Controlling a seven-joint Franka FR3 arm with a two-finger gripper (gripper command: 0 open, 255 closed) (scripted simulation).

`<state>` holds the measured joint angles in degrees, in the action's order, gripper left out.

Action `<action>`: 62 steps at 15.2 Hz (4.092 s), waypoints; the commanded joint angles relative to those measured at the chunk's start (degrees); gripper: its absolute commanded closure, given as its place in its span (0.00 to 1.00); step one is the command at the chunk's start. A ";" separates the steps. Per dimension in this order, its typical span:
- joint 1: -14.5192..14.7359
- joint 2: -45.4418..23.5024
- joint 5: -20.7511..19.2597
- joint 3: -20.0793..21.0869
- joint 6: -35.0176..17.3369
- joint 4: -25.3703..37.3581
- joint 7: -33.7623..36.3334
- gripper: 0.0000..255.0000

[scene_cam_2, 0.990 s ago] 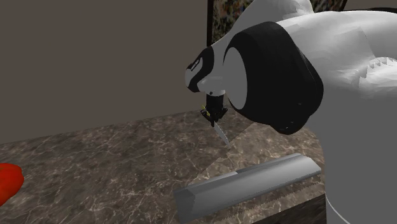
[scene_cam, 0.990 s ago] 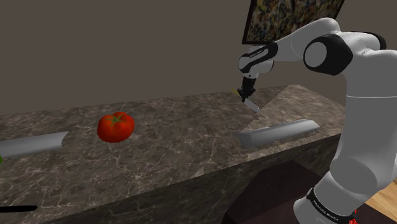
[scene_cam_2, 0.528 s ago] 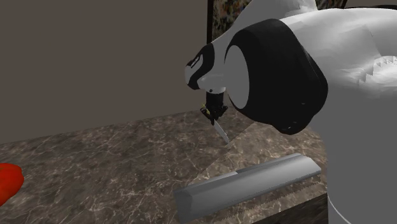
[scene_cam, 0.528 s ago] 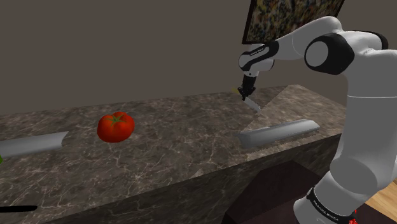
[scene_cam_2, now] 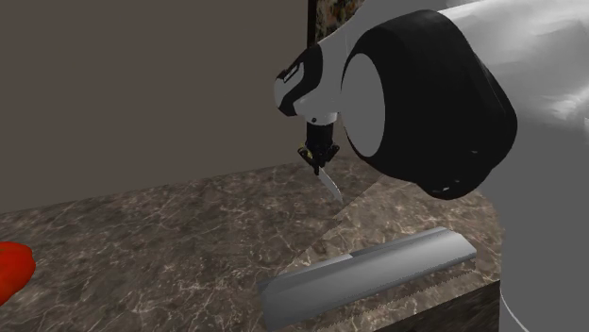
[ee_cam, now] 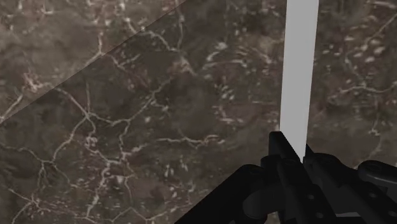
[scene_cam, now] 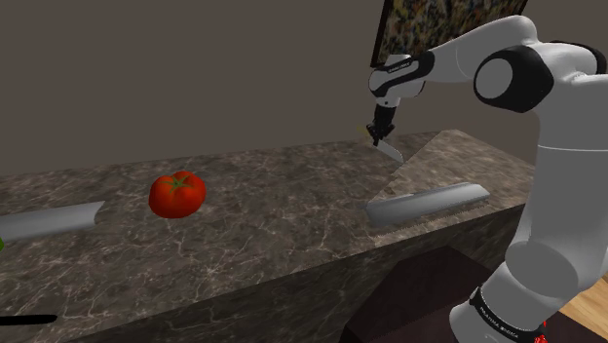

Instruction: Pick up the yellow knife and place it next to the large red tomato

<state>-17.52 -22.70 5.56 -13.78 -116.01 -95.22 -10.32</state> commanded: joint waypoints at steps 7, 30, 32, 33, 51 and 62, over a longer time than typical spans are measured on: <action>0.07 1.79 -0.57 -0.24 5.50 3.73 0.39 1.00; 6.97 12.33 -3.59 2.57 12.14 0.25 10.73 1.00; 8.56 14.06 -4.02 3.55 11.57 -1.99 13.34 1.00; 9.32 14.84 -4.20 4.09 11.32 -2.99 14.65 1.00; 22.16 19.48 -5.10 14.97 9.87 -8.86 38.53 1.00; 30.00 13.65 -5.99 21.38 11.38 -1.44 52.93 1.00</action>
<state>11.65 -8.36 -0.28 6.97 -104.55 -97.29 41.03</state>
